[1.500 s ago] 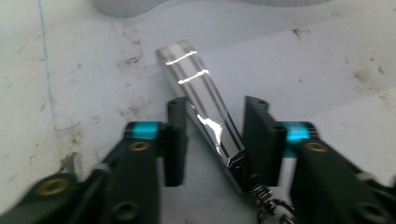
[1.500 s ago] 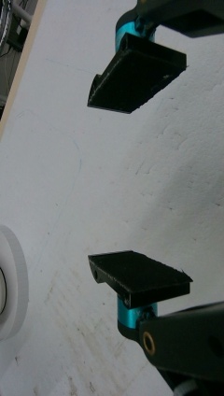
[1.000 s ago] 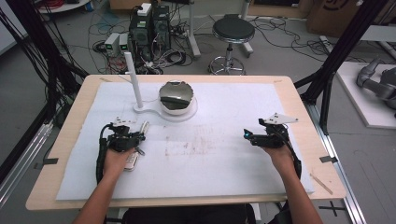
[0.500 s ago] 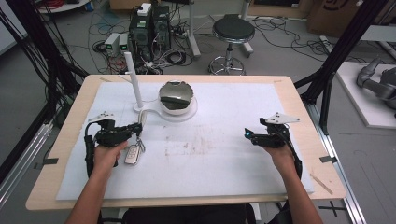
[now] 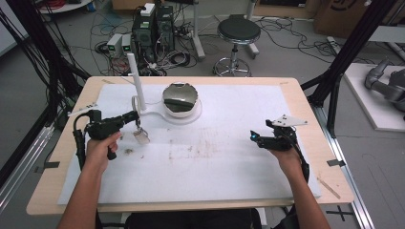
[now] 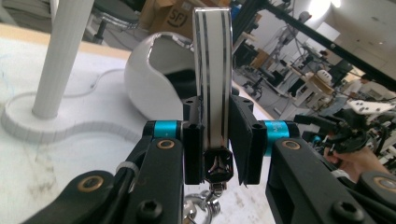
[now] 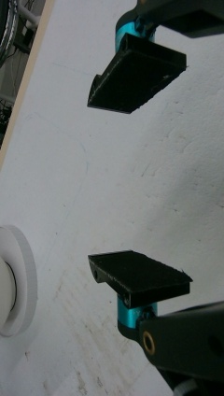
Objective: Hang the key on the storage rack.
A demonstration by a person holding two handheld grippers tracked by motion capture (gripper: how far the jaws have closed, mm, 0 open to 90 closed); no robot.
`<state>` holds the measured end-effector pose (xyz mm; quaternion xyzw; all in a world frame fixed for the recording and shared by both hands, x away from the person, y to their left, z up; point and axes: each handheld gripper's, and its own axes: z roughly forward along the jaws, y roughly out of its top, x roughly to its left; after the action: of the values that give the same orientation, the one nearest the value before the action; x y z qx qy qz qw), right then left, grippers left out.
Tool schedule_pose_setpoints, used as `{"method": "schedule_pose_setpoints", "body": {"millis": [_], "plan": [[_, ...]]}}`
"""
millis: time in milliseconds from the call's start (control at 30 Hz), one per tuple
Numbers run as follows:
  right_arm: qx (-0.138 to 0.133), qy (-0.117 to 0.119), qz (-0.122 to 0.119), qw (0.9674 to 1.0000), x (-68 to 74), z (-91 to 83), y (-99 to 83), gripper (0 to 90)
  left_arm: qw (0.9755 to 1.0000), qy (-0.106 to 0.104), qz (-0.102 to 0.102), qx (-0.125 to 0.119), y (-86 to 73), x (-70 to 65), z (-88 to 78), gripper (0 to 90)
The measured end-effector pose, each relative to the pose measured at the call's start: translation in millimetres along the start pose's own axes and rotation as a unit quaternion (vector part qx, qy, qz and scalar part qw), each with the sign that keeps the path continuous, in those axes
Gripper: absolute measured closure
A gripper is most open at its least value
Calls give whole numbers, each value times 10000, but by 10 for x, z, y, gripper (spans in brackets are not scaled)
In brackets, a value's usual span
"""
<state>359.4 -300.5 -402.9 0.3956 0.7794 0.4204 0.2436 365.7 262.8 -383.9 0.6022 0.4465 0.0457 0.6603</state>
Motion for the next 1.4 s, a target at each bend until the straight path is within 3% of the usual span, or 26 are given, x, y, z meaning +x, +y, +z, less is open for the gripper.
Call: {"method": "schedule_pose_setpoints", "body": {"millis": [67, 100, 167, 200, 267, 400, 533, 600, 667, 700, 733, 767, 833, 967, 1067, 1133, 1300, 1400], "plan": [[1, -1, 11, 10000, 1, -2, 1, 216, 10000, -22, 2, -58, 67, 3, 4, 754], [0, 5, 0, 10000, -2, 2, 0, 216, 9998, -106, 54, -187, 102, 0, -7, 891], [18, 13, 31, 10000, 1, 6, 0, 216, 9992, -160, 16, -356, 199, 6, -20, 898], [15, 13, 25, 10000, 0, 8, -1, 216, 9992, -81, 41, -379, 238, 14, -22, 898], [34, 7, -18, 10000, -4, 16, -4, 216, 9994, 292, 5, -202, 219, 74, -31, 897], [22, 39, 22, 10000, -10, 3, -15, 216, 9991, 421, -7, -58, 30, 124, -13, 896], [43, 19, 66, 10000, -33, 9, -20, 216, 9968, 777, 146, 134, -6, 134, 59, 881], [59, 19, 24, 10000, -18, 10, -18, 216, 9926, 1151, 242, 315, -32, 148, 116, 792], [46, 23, -10, 10000, -15, 18, -15, 217, 9864, 1524, 312, 527, -84, 173, 193, 652], [67, 25, 29, 10000, -7, 20, -13, 216, 9831, 1684, 354, 626, -118, 180, 237, 631], [57, 30, 6, 10000, -8, 25, -13, 216, 9772, 1931, 408, 785, -152, 185, 305, 571], [65, 36, -10, 10000, -6, 27, -15, 216, 9747, 2024, 428, 850, -173, 190, 348, 486], [69, 27, -26, 10000, -10, 27, -16, 216, 9679, 2255, 583, 942, -219, 194, 457, 467], [80, 24, 8, 10000, -11, 19, -17, 216, 9582, 2647, 604, 897, -290, 231, 626, 403], [66, 19, 6, 10000, -20, 17, -21, 216, 9516, 2830, 662, 1005, -337, 268, 712, 377], [76, 36, 29, 10000, -19, 18, -25, 216, 9494, 2883, 658, 1061, -358, 294, 758, 377], [62, 43, 35, 10000, -14, 29, -23, 216, 9399, 3071, 712, 1315, -392, 343, 856, 389], [69, 36, 43, 10000, -16, 26, -24, 217, 9322, 3182, 794, 1529, -418, 343, 917, 433]]}}
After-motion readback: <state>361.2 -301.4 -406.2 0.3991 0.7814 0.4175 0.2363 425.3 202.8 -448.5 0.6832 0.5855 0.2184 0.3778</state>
